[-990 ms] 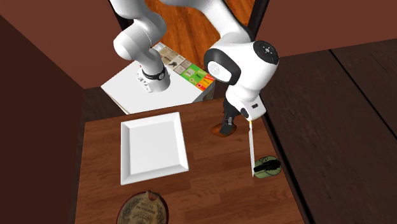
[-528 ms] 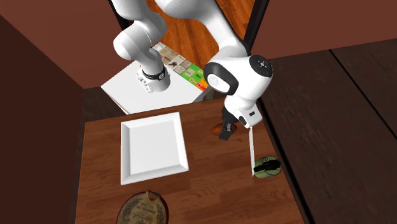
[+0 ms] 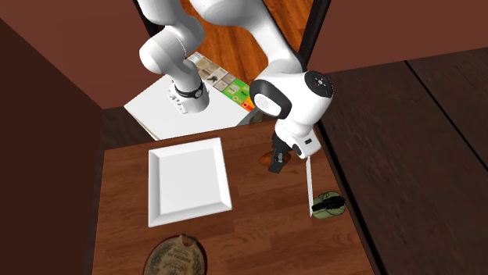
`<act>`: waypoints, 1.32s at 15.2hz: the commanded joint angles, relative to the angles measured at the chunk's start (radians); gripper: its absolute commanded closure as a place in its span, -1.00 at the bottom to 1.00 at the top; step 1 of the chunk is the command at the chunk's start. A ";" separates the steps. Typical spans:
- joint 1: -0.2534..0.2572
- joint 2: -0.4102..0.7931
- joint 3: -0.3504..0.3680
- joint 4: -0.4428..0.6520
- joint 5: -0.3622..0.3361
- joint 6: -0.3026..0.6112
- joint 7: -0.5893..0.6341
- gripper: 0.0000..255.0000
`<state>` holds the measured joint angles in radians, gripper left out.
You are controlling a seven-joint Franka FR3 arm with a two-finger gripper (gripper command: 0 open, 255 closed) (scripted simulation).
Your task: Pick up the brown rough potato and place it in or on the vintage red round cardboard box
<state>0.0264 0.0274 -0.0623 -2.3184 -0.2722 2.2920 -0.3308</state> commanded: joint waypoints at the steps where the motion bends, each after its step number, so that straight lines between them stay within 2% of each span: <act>1: 0.000 0.000 0.000 0.000 0.000 0.000 0.000 -1.00; 2: 0.000 0.000 0.000 0.000 0.000 0.000 0.000 1.00; 11: 0.000 0.000 0.000 0.000 0.000 0.000 0.000 1.00; 20: 0.004 -0.073 0.004 0.047 0.019 -0.118 -0.029 1.00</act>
<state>0.0302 -0.0379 -0.0584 -2.2759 -0.2543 2.1863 -0.3559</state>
